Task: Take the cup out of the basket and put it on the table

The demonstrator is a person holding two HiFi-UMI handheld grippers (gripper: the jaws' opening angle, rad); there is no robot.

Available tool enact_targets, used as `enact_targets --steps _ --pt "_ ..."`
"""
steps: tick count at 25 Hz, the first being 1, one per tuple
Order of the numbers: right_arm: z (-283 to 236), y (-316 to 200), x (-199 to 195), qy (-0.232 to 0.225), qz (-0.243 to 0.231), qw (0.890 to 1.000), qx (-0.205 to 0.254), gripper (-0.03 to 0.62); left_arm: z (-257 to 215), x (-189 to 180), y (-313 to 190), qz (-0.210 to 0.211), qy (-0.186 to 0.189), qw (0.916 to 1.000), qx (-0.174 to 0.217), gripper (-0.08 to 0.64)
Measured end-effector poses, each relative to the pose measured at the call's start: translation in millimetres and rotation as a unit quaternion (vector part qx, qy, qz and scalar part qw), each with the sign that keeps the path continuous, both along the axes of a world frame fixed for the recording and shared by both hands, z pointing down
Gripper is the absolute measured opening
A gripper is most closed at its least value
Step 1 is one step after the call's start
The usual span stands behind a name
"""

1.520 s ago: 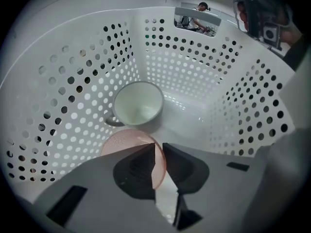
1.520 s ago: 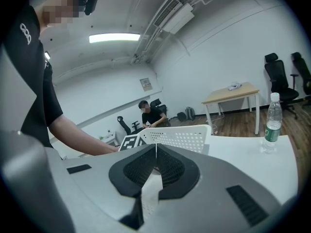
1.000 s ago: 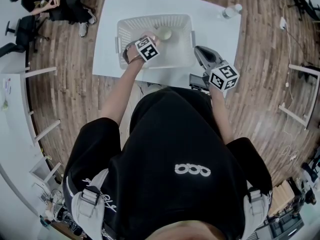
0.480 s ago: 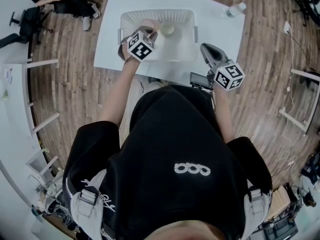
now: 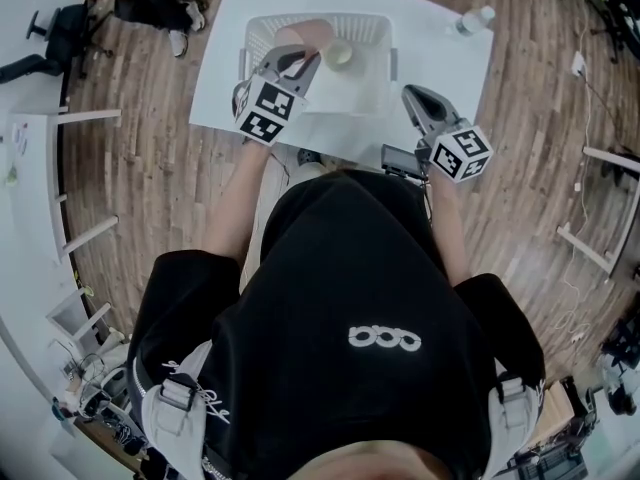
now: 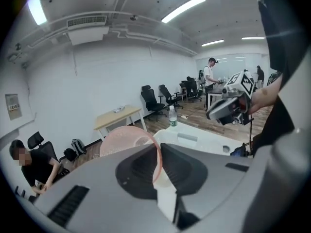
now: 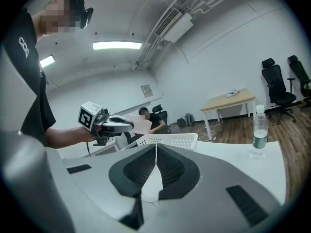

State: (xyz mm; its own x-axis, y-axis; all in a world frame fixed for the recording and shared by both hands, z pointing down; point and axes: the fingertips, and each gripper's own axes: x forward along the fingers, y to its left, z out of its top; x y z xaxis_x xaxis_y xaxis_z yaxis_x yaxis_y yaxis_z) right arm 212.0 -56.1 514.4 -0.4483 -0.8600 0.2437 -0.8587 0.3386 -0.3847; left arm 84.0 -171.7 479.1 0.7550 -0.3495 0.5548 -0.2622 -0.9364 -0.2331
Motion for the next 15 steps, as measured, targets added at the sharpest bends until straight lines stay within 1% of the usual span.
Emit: enact_targets --steps 3,5,7,10,15 --pt "-4.5 2.2 -2.7 0.002 -0.007 1.0 0.005 0.026 -22.7 -0.2 14.2 0.0 0.052 0.9986 0.006 0.026" --pt "-7.5 2.7 -4.8 0.003 -0.012 1.0 0.008 0.026 -36.5 -2.3 22.3 -0.007 0.095 0.9955 -0.002 0.026" --pt "-10.5 1.3 -7.1 0.005 -0.017 1.0 0.011 0.026 -46.5 -6.5 27.2 -0.017 0.127 0.9918 -0.009 0.026" --pt "-14.1 -1.8 -10.7 0.008 -0.025 1.0 0.015 0.026 -53.5 -13.9 32.0 -0.03 0.15 0.9882 -0.015 0.026" --pt "-16.7 -7.4 -17.8 0.01 -0.038 0.999 0.017 0.026 -54.4 -22.8 35.0 -0.042 0.166 0.9849 -0.022 0.026"
